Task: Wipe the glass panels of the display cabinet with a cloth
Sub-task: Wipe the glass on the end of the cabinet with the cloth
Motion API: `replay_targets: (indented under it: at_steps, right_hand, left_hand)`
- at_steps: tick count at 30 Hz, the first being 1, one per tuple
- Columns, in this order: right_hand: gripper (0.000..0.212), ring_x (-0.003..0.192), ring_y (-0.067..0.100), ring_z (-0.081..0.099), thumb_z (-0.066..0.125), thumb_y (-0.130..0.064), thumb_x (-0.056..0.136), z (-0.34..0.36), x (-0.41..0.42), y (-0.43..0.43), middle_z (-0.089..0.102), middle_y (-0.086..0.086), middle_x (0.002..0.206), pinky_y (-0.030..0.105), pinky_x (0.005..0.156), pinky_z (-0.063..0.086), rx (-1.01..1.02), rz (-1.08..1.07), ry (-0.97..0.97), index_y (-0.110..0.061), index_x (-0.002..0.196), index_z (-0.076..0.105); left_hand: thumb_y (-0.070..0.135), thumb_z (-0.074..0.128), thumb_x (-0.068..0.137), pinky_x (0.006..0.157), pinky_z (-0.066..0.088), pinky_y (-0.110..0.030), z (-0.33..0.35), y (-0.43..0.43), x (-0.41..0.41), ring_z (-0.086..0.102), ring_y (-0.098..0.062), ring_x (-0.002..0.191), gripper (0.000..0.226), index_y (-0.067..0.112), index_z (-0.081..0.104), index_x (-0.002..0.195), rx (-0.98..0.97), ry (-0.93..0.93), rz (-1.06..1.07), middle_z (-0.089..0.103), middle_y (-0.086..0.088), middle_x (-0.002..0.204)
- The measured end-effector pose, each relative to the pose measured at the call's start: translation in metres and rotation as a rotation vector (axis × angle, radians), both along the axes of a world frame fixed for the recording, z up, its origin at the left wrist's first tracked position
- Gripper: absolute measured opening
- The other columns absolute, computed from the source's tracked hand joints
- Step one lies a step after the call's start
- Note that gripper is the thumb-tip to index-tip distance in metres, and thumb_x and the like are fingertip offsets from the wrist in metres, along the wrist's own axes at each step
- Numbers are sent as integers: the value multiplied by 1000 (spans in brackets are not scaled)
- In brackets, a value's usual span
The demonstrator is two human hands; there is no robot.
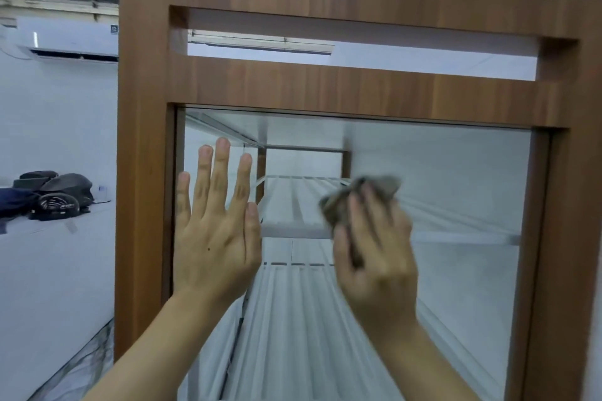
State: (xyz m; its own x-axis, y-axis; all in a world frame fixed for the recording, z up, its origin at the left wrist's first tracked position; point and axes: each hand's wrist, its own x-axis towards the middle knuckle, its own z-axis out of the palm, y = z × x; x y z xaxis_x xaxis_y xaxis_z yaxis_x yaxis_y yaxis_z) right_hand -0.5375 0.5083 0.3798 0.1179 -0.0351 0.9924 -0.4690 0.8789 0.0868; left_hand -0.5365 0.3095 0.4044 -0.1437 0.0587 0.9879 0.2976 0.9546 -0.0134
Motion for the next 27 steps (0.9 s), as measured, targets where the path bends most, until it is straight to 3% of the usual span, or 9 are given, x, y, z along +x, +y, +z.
replay_targets:
  at_steps: [3, 8, 10, 14, 16, 19, 21, 27]
  right_hand:
    - [40, 141, 36, 40, 56, -19, 101, 62, -6, -12, 51, 19, 147, 52, 114, 38, -273, 25, -2, 0, 137, 58]
    - [40, 139, 37, 45, 63, -18, 96, -21, 4, 1, 52, 17, 145, 54, 106, 46, 239, 5, -27, -1, 132, 62]
    - [38, 135, 37, 48, 61, -19, 97, -22, 4, 31, 54, 17, 142, 54, 105, 47, 133, -3, -1, 1, 129, 63]
    - [38, 138, 37, 44, 54, -23, 102, 49, -5, 40, 55, 18, 143, 50, 115, 39, -210, -15, 33, 0, 130, 63]
    - [34, 135, 36, 49, 59, -20, 99, 57, -7, 22, 58, 18, 140, 52, 110, 43, -173, 7, 70, 0, 126, 67]
    - [34, 134, 34, 53, 69, -17, 93, 13, -3, 25, 60, 16, 137, 53, 103, 49, 80, -8, 81, 0, 123, 69]
    - [36, 134, 34, 53, 70, -19, 92, -9, 3, 51, 60, 15, 137, 55, 99, 51, 134, -29, 60, -2, 123, 69]
    - [34, 130, 39, 54, 65, -21, 95, 64, -11, 66, 63, 21, 133, 55, 110, 43, -151, -62, 130, 2, 121, 69]
  left_hand:
    - [25, 24, 103, 127, 4, -50, 0, 1, -1, 2, -27, 157, 59, 12, 16, 161, -1, 11, 4, 4, -10, 169]
    - [22, 28, 103, 126, 6, -54, 1, 7, 2, 5, -29, 157, 59, 7, 20, 159, 22, 30, -19, 9, -12, 169]
    - [22, 28, 103, 126, 5, -52, 3, 18, 5, 6, -29, 157, 59, 6, 20, 159, -6, 42, -72, 9, -11, 169]
    - [21, 30, 103, 127, 5, -50, 9, 56, 3, 6, -26, 157, 58, 8, 21, 159, -48, 30, -137, 12, -9, 169]
    - [23, 28, 104, 126, 6, -52, 8, 70, 0, 6, -25, 157, 58, 8, 22, 159, -34, 17, -103, 13, -8, 169]
    - [26, 27, 104, 126, 3, -51, 5, 74, -3, 5, -26, 157, 59, 9, 21, 160, -37, 11, -35, 12, -7, 169]
    - [26, 27, 104, 126, 2, -51, 4, 74, -3, 4, -27, 157, 59, 9, 19, 160, -51, 15, -22, 10, -7, 169]
    - [26, 24, 104, 126, 4, -55, 3, 76, -2, 3, -28, 157, 60, 8, 16, 160, -40, -2, -7, 8, -8, 170]
